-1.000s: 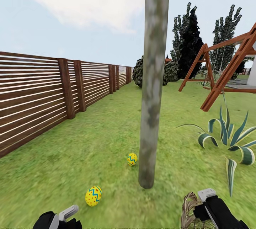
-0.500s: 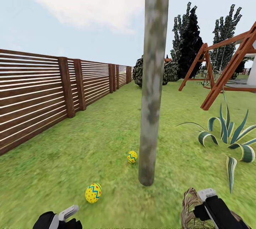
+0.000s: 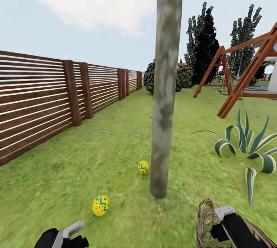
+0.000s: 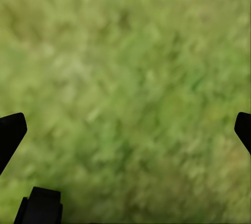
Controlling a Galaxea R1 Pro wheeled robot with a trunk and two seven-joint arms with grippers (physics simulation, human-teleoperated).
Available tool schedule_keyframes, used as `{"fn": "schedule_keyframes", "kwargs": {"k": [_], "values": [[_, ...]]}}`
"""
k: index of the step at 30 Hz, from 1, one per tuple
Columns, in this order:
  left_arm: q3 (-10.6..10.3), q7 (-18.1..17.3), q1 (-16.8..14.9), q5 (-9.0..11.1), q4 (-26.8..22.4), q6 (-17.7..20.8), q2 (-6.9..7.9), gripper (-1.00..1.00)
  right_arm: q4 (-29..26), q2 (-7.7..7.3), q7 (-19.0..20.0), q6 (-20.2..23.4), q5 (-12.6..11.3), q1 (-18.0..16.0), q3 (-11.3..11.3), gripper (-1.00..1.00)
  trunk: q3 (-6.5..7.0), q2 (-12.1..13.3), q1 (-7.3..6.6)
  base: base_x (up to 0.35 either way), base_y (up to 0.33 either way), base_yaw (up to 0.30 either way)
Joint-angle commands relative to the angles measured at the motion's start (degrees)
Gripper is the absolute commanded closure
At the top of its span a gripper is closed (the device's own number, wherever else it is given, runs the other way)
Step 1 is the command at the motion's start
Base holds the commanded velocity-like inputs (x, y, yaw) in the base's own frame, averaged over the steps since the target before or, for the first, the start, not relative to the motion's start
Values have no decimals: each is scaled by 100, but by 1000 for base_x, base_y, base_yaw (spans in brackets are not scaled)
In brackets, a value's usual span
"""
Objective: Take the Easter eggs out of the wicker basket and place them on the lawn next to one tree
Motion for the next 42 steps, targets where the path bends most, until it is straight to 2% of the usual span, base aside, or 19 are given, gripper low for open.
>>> {"fn": "schedule_keyframes", "kwargs": {"k": [1, 22, 28, 33, 42], "values": [[11, -1, -3, 29, -7, 27, -1, -100, 35, -7, 50, 26, 60, -3, 5, -100, -25, -45, 22, 0, 0, 0], [-54, 47, -3, 16, 31, 26, -44, -100, -3, -37, 56, 26, 51, -4, -2, -100, -402, -887, 483, 0, 0, 0], [-46, 47, -3, 19, 29, 19, -44, -100, -30, -136, 59, 34, 37, -3, -6, -100, -510, -1127, 615, 0, 0, 0], [-49, 24, -3, 29, 20, 18, -44, -100, -34, -156, 59, 35, 33, -3, -7, -100, -600, -1328, 724, 0, 0, 0], [-59, 24, -3, 22, 22, 18, -53, -100, -35, -151, 59, 35, 33, -3, 1, -100, -799, -1344, 750, 0, 0, 0]]}}
